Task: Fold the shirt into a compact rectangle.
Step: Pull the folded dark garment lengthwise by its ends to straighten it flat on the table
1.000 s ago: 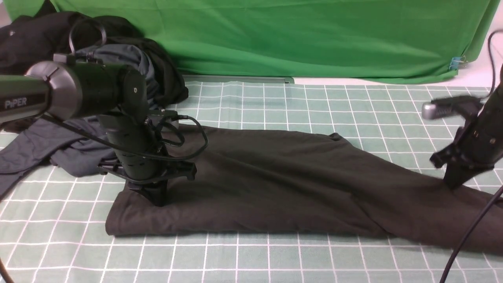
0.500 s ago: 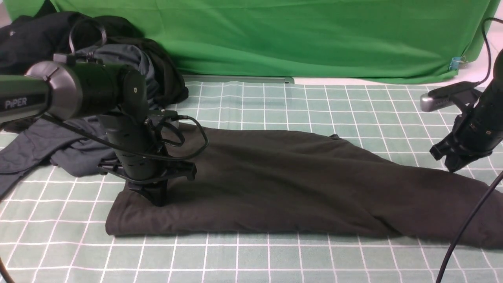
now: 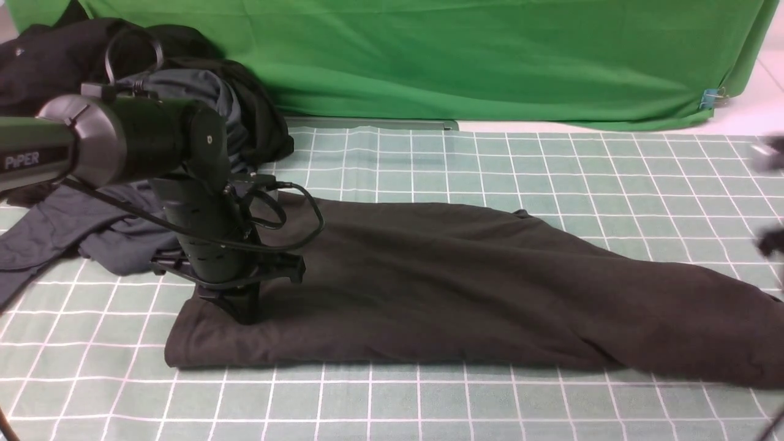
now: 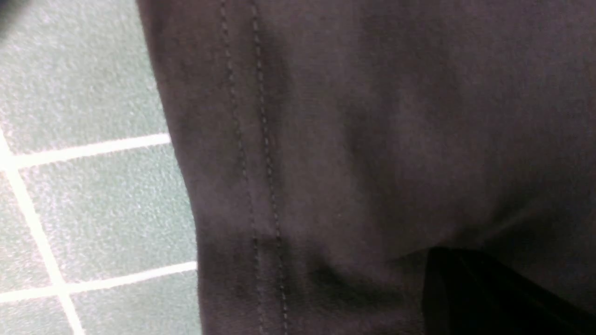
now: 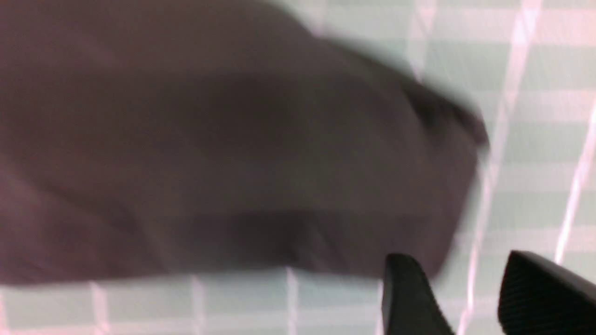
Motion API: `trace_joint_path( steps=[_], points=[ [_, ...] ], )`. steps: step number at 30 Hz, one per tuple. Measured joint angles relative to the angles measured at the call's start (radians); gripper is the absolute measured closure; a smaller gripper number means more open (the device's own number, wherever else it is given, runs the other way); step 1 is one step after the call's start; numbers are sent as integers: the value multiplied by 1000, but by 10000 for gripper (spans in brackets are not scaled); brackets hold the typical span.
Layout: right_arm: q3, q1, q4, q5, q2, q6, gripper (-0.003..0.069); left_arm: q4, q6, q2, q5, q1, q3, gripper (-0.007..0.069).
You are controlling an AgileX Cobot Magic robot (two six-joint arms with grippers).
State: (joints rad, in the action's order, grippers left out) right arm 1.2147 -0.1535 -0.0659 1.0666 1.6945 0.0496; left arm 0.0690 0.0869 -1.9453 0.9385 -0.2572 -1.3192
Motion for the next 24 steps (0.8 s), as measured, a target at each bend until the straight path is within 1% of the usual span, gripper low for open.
trace_joint_path(
  steps=[2,3,5,7,10,11,12,13,14,15,16,17,19,20,24],
  points=[
    [-72,-60,30,-24,-18,-2,314,7,-12,0,0,0,0,629],
    [-116,-94,66,-54,-18,16,253,7,-17,1,0,0,0,629],
    [-154,-120,122,-95,-10,46,186,8,-25,1,-1,0,0,629],
    [-171,-134,176,-133,4,85,151,9,-33,1,-2,0,0,629],
    [-173,-137,205,-166,32,115,144,12,-36,1,-4,0,0,629],
    [-173,-137,212,-184,50,124,165,14,-36,1,-8,0,0,629],
    [-173,-137,216,-192,74,134,212,14,-36,1,-9,0,0,629],
    [-173,-137,217,-194,76,135,235,14,-36,1,-9,0,0,629],
    [-172,-137,218,-195,86,144,295,14,-39,1,-9,0,0,629],
    [-170,-138,218,-195,98,161,455,14,-42,1,-10,0,0,629],
    [-164,-140,214,-195,101,160,534,15,-45,1,-10,0,0,629],
    [-157,-144,208,-193,102,153,582,15,-45,1,-10,0,0,629],
    [-139,-147,195,-183,102,146,606,15,-46,1,-10,0,0,629],
    [-105,-149,154,-151,100,139,621,15,-46,1,-9,0,0,629],
    [-59,-149,107,-87,99,129,614,25,-46,1,-7,0,0,629]
  ],
)
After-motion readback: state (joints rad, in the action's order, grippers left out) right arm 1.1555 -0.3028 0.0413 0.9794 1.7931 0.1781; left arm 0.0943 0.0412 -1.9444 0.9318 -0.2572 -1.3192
